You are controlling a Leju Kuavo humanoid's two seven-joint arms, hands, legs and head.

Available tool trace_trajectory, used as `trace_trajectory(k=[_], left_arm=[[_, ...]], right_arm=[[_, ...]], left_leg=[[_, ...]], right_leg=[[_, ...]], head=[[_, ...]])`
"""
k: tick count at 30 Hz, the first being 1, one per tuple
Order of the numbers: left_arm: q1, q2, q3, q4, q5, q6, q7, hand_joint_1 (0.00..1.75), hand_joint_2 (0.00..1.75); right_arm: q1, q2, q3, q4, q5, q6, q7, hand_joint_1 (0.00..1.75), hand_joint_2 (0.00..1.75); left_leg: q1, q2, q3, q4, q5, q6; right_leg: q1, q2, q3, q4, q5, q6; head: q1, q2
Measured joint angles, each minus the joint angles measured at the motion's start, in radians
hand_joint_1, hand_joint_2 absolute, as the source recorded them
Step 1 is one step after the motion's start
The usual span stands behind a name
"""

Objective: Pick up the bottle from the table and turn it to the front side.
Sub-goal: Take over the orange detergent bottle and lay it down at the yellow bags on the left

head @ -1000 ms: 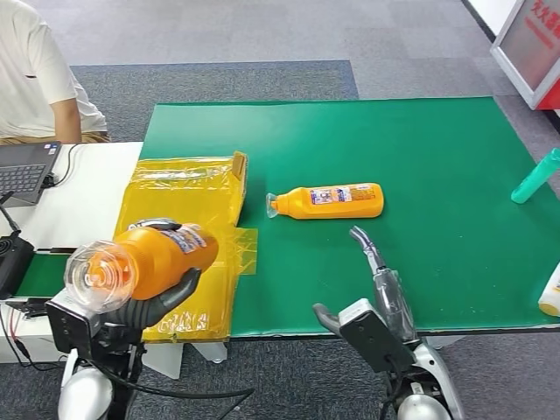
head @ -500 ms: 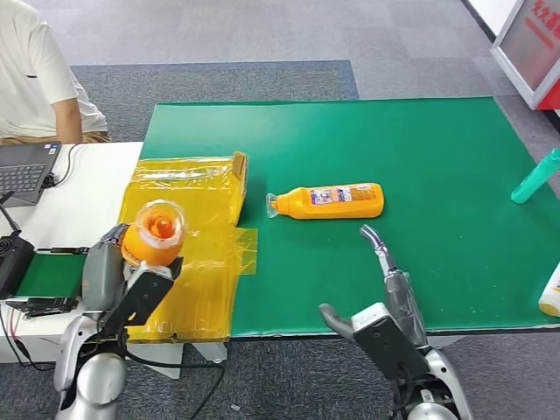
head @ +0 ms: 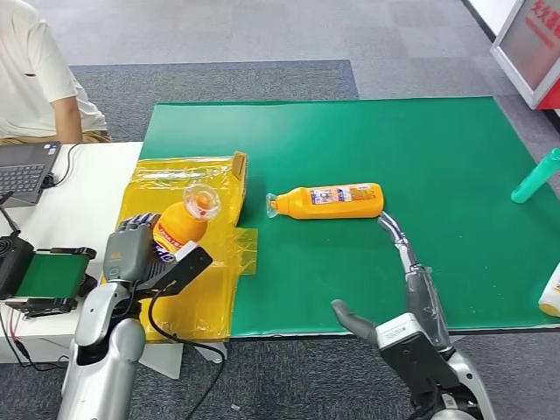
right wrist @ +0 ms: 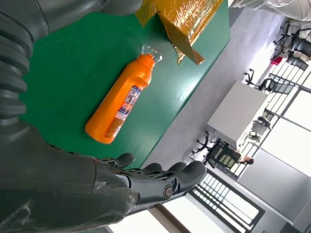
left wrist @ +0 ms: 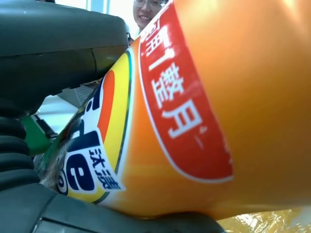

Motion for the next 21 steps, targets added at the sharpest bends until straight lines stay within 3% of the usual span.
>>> trace_trajectory(k=[11, 21], left_arm=[[-0.096, 0.034, -0.044, 0.14, -0.18, -0.033, 0.017, 1.75, 0.0], [-0.136, 0.105, -0.12, 0.2, -0.189, -0.014, 0.001, 1.75, 0.0]], right_arm=[[-0.017, 0.0, -0.009, -0.018, -0.022, 0.002, -0.032, 0.0, 1.75], [-0.044, 0.0, -0.008, -0.018, -0.024, -0.004, -0.043, 0.0, 1.75]], left_leg=[[0.0, 0.0, 0.0, 0.0, 0.0, 0.0], [0.0, 0.0, 0.0, 0.0, 0.001, -0.001]], right_leg=[[0.0, 0.0, 0.0, 0.0, 0.0, 0.0], [0.0, 0.0, 0.0, 0.0, 0.0, 0.0]], head=[[0.0, 0.0], [0.0, 0.0]])
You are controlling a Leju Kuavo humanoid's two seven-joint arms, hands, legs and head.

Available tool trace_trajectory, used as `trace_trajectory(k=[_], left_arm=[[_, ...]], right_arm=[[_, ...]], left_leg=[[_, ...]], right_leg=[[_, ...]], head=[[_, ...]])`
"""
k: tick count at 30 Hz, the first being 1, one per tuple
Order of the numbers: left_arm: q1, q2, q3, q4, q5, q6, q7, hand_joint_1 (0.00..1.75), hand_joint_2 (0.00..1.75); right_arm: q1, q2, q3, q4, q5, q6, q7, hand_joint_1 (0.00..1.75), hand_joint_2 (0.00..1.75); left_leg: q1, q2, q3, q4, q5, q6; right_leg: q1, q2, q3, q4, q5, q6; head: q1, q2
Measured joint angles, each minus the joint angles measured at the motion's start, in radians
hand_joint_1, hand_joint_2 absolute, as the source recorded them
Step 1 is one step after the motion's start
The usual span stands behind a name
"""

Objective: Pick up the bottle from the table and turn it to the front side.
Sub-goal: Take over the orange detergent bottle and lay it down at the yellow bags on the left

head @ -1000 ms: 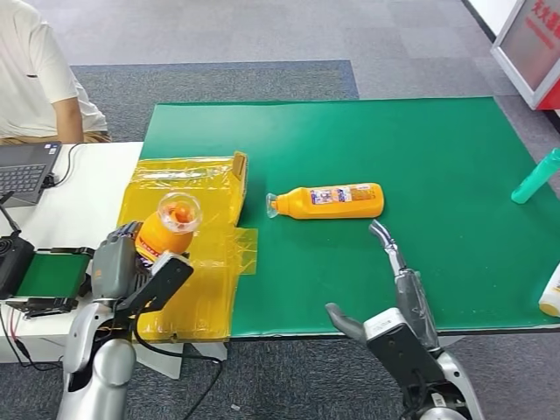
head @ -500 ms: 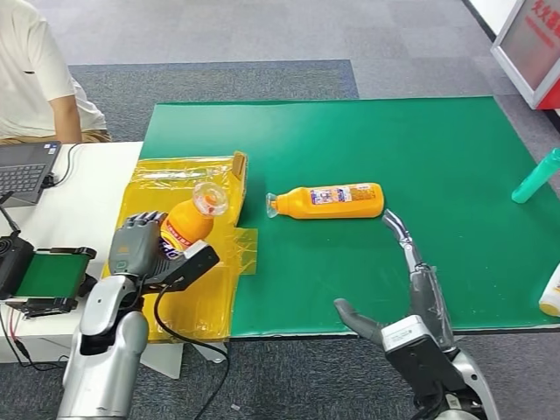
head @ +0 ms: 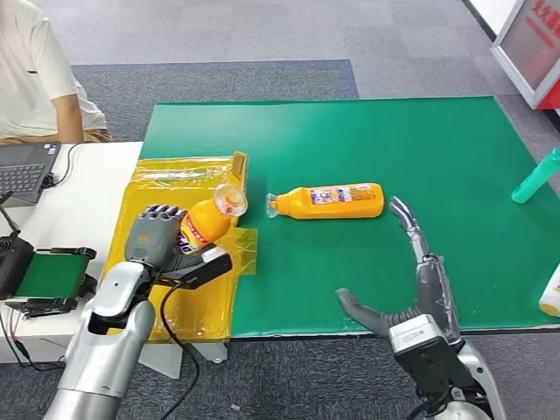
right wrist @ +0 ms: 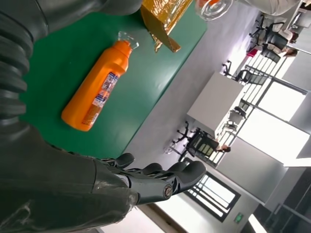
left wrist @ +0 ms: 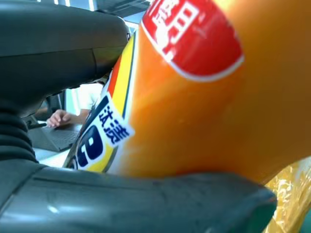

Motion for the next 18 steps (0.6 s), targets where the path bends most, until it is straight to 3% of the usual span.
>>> trace_trajectory(k=[2, 10, 16, 18], left_arm=[[-0.005, 0.027, -0.023, 0.014, 0.0, 0.008, -0.008, 1.75, 0.0], [-0.007, 0.058, -0.047, 0.028, 0.0, 0.026, -0.016, 1.75, 0.0], [-0.026, 0.135, -0.149, 0.047, 0.0, 0.045, 0.013, 1.75, 0.0], [-0.041, 0.167, -0.203, 0.062, 0.0, 0.049, 0.034, 0.87, 0.0]], right_arm=[[-0.007, 0.0, 0.001, 0.0, 0.0, -0.003, -0.002, 0.0, 1.75], [-0.008, 0.0, 0.002, 0.0, -0.006, -0.007, -0.002, 0.0, 1.75], [-0.009, -0.001, 0.002, 0.0, -0.03, -0.016, -0.008, 0.0, 1.75], [-0.012, -0.001, 0.002, 0.0, -0.038, -0.017, -0.014, 0.0, 1.75]], left_leg=[[0.0, 0.0, 0.0, 0.0, 0.0, 0.0], [0.0, 0.0, 0.0, 0.0, 0.0, 0.0], [0.0, 0.0, 0.0, 0.0, 0.0, 0.0], [0.0, 0.0, 0.0, 0.0, 0.0, 0.0]], right_leg=[[0.0, 0.0, 0.0, 0.0, 0.0, 0.0], [0.0, 0.0, 0.0, 0.0, 0.0, 0.0], [0.0, 0.0, 0.0, 0.0, 0.0, 0.0], [0.0, 0.0, 0.0, 0.0, 0.0, 0.0]], head=[[0.0, 0.0], [0.0, 0.0], [0.0, 0.0], [0.0, 0.0]])
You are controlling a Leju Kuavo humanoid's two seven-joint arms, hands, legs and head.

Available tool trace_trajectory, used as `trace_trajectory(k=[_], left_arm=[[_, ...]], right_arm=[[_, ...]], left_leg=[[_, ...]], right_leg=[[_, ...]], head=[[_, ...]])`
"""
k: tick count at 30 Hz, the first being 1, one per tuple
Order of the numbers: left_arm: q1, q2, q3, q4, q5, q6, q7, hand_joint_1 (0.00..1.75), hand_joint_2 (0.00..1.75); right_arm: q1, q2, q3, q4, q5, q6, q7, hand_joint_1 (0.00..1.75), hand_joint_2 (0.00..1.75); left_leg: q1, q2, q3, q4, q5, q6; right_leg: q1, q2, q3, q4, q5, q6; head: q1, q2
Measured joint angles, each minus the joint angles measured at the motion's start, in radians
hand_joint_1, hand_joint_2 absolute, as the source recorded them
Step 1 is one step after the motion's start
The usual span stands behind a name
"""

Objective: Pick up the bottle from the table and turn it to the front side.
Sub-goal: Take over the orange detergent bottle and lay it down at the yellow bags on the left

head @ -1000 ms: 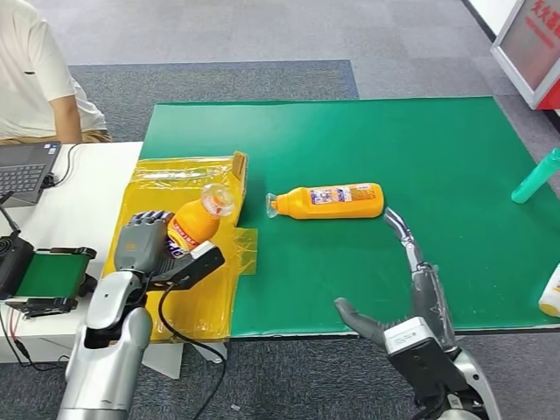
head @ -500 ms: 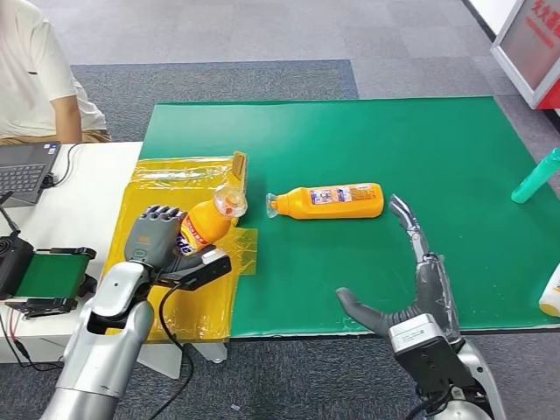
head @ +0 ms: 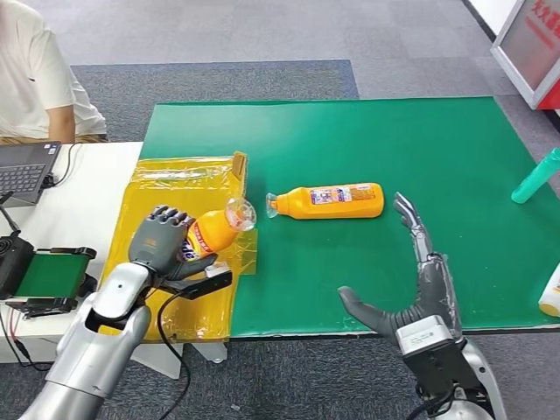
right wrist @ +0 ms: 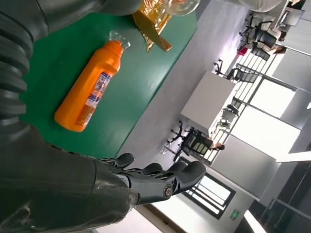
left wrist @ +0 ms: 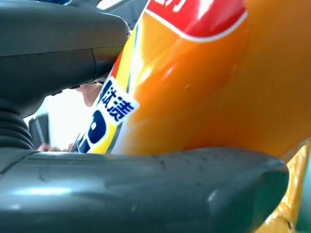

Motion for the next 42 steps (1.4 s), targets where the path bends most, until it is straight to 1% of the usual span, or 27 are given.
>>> trace_trajectory(k=[2, 4, 6, 11, 16, 25, 28, 32, 36, 39, 42], left_arm=[[-0.012, 0.024, -0.048, 0.018, 0.0, 0.011, 0.013, 0.0, 0.0], [-0.016, 0.032, -0.072, 0.031, 0.0, 0.023, 0.017, 0.0, 0.0], [-0.012, 0.032, -0.077, 0.039, 0.0, 0.027, 0.016, 0.0, 0.0], [0.012, 0.008, -0.057, 0.045, 0.001, 0.019, -0.002, 0.0, 0.0], [0.034, -0.038, 0.006, 0.044, 0.024, 0.004, -0.026, 0.0, 0.0], [0.072, -0.125, 0.148, 0.017, 0.131, -0.004, -0.056, 0.0, 0.0], [0.09, -0.163, 0.199, -0.027, 0.235, -0.012, -0.089, 0.0, 0.0], [0.122, -0.218, 0.274, -0.112, 0.446, -0.045, -0.14, 0.0, 0.0], [0.16, -0.262, 0.333, -0.195, 0.653, -0.099, -0.167, 0.0, 0.0], [0.187, -0.288, 0.361, -0.251, 0.774, -0.135, -0.172, 0.0, 0.0], [0.205, -0.299, 0.379, -0.292, 0.851, -0.165, -0.169, 0.0, 0.0]], right_arm=[[-0.002, 0.0, 0.0, 0.0, -0.005, -0.002, -0.004, 0.0, 1.75], [-0.003, 0.0, -0.001, 0.0, -0.008, -0.006, -0.006, 0.0, 1.75], [-0.001, 0.0, -0.002, -0.002, -0.009, -0.01, -0.007, 0.0, 1.75], [0.008, 0.0, -0.007, -0.02, -0.009, -0.015, -0.007, 0.0, 1.75], [0.016, 0.0, -0.02, -0.038, -0.008, -0.016, -0.006, 0.0, 1.75], [0.026, 0.0, -0.035, -0.055, 0.009, -0.017, -0.004, 0.0, 1.75], [0.028, 0.0, -0.039, -0.062, 0.017, -0.018, 0.003, 0.0, 1.75], [0.033, 0.0, -0.042, -0.071, 0.038, -0.02, 0.016, 0.0, 1.75], [0.042, 0.0, -0.044, -0.076, 0.056, -0.02, 0.024, 0.0, 1.75], [0.045, 0.0, -0.045, -0.077, 0.065, -0.02, 0.03, 0.0, 1.75], [0.047, 0.001, -0.046, -0.077, 0.068, -0.02, 0.032, 0.0, 1.75]], left_leg=[[0.0, 0.0, 0.0, 0.0, 0.0, 0.0], [0.0, 0.0, 0.0, 0.0, 0.0, 0.0], [0.0, 0.0, 0.0, 0.0, 0.0, 0.0], [0.0, 0.0, 0.0, 0.0, 0.0, 0.0], [0.0, 0.0, 0.0, 0.0, 0.0, 0.0], [0.0, 0.0, 0.0, 0.0, 0.0, 0.0], [0.0, 0.0, 0.0, 0.0, 0.0, 0.0], [0.0, 0.0, 0.0, 0.0, 0.0, 0.0], [0.0, 0.0, 0.0, 0.0, -0.001, 0.0], [0.0, 0.0, 0.0, 0.0, -0.001, 0.0], [0.0, 0.0, 0.0, 0.0, -0.001, 0.0]], right_leg=[[0.0, 0.0, 0.0, 0.0, 0.0, 0.0], [0.0, 0.0, 0.0, 0.0, 0.0, 0.0], [0.0, 0.0, 0.0, 0.0, 0.0, 0.0], [0.0, 0.0, 0.0, 0.0, 0.0, 0.0], [0.0, 0.0, 0.0, 0.0, 0.0, 0.0], [0.0, 0.0, 0.0, 0.0, 0.0, 0.0], [0.0, 0.0, 0.0, 0.0, 0.0, 0.0], [0.0, 0.0, 0.0, 0.0, 0.0, 0.0], [0.0, 0.0, 0.0, 0.0, 0.0, 0.0], [0.0, 0.0, 0.0, 0.0, 0.0, 0.0], [0.0, 0.0, 0.0, 0.0, 0.0, 0.0]], head=[[0.0, 0.0], [0.0, 0.0], [0.0, 0.0], [0.0, 0.0], [0.0, 0.0], [0.0, 0.0], [0.0, 0.0], [0.0, 0.0], [0.0, 0.0], [0.0, 0.0], [0.0, 0.0]])
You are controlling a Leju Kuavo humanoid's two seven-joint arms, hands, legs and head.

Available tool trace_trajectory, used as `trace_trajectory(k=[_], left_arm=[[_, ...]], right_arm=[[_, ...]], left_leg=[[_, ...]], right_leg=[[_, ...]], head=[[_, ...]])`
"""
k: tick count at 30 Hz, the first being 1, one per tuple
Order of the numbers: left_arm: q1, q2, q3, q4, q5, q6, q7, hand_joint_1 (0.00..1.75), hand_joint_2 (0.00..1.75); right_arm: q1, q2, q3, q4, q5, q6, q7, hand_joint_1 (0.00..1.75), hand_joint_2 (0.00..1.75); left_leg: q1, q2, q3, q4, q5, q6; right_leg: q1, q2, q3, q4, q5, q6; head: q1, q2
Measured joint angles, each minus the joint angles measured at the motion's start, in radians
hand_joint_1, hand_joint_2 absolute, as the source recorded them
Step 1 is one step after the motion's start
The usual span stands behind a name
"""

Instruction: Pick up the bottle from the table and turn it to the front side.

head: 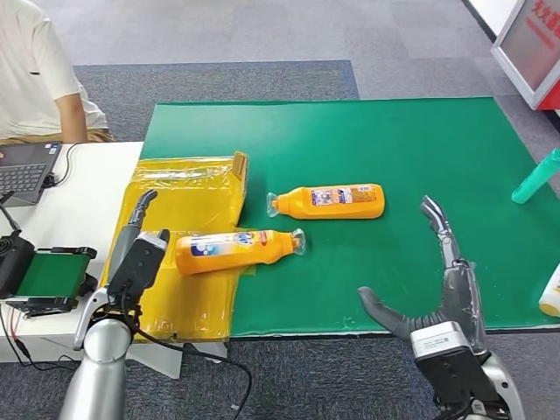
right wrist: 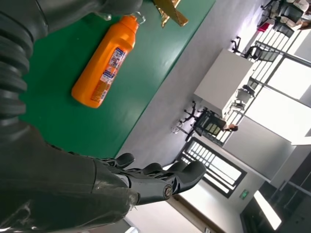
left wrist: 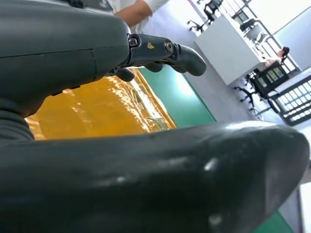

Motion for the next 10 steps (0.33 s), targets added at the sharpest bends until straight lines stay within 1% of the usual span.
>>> trace_trajectory(k=[2, 5, 7, 9, 10], left_arm=[[0.015, -0.002, 0.009, -0.028, 0.131, -0.043, 0.014, 0.0, 0.0], [0.06, -0.003, 0.018, -0.09, 0.402, -0.112, 0.059, 0.0, 0.0], [0.095, -0.003, 0.022, -0.133, 0.537, -0.144, 0.087, 0.0, 0.87], [0.13, -0.003, 0.027, -0.169, 0.631, -0.176, 0.108, 0.0, 1.75], [0.139, -0.003, 0.028, -0.177, 0.65, -0.183, 0.112, 0.0, 1.75]], right_arm=[[0.003, 0.0, -0.001, 0.0, 0.003, 0.0, 0.001, 0.0, 1.75], [0.011, 0.0, -0.003, 0.0, 0.005, 0.002, 0.001, 0.0, 1.75], [0.014, 0.0, -0.006, 0.0, 0.006, 0.003, 0.002, 0.0, 1.75], [0.015, 0.0, -0.009, 0.0, 0.003, 0.007, 0.005, 0.0, 1.75], [0.015, 0.0, -0.009, 0.0, 0.002, 0.009, 0.006, 0.0, 1.75]], left_leg=[[0.0, 0.0, 0.0, 0.0, 0.0, 0.0], [0.0, 0.0, 0.0, 0.0, 0.0, 0.0], [0.0, 0.0, 0.0, 0.0, 0.0, 0.0], [0.0, 0.0, 0.0, 0.0, -0.001, 0.0], [0.0, 0.0, 0.0, 0.0, -0.001, 0.0]], right_leg=[[0.0, 0.0, 0.0, 0.0, 0.0, 0.0], [0.0, 0.0, 0.0, 0.0, 0.0, 0.0], [0.0, 0.0, 0.0, 0.0, 0.0, 0.0], [0.0, 0.0, 0.0, 0.0, -0.001, 0.0], [0.0, 0.0, 0.0, 0.0, -0.001, 0.0]], head=[[0.0, 0.0], [0.0, 0.0], [0.0, 0.0], [0.0, 0.0], [0.0, 0.0]])
